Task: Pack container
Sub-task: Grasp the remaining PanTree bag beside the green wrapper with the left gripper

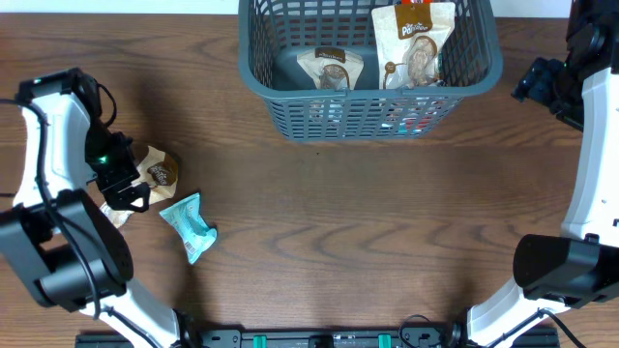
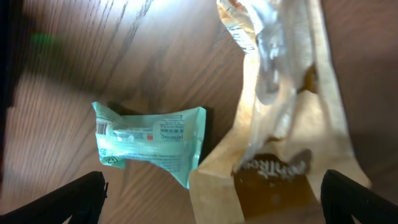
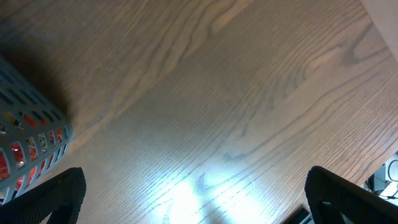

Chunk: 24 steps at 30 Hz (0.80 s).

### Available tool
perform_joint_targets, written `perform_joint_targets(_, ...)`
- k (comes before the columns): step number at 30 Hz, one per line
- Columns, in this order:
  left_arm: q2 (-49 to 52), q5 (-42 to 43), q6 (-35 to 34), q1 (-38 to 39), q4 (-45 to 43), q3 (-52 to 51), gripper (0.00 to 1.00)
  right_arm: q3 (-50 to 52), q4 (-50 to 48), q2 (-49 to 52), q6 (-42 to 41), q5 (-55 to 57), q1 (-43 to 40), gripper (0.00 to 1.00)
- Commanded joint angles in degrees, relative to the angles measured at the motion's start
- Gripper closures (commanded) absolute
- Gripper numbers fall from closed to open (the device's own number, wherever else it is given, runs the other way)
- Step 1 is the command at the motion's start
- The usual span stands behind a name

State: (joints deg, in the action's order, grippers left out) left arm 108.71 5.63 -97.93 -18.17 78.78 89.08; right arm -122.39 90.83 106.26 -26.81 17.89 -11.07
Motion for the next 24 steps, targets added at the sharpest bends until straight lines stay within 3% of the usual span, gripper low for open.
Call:
perform_joint_targets(1,1.99,-0.42,-0.94,-0.31,0.09,-0.42,0.01,0.2,0.02,0.15,-1.01,1.18,-0.52,0.01)
perform_joint_targets(8,3.48,-10.54,4.57,-0.81,-2.36,-0.79,0.01,0.2,0.02,0.15,-1.01,1.18,-0.52,0.01)
perform_joint_targets(12,3.5,-11.08,10.8,-1.81,-5.9,-0.79,0.01,0.2,0.02,0.15,-1.03,1.18,-0.52,0.01)
perform_joint_targets(24,3.5,-10.19,15.69,-2.23,-12.02,-0.83,0.02,0.2,0.02,0.15,-1.01,1.18,-0.52,0.01)
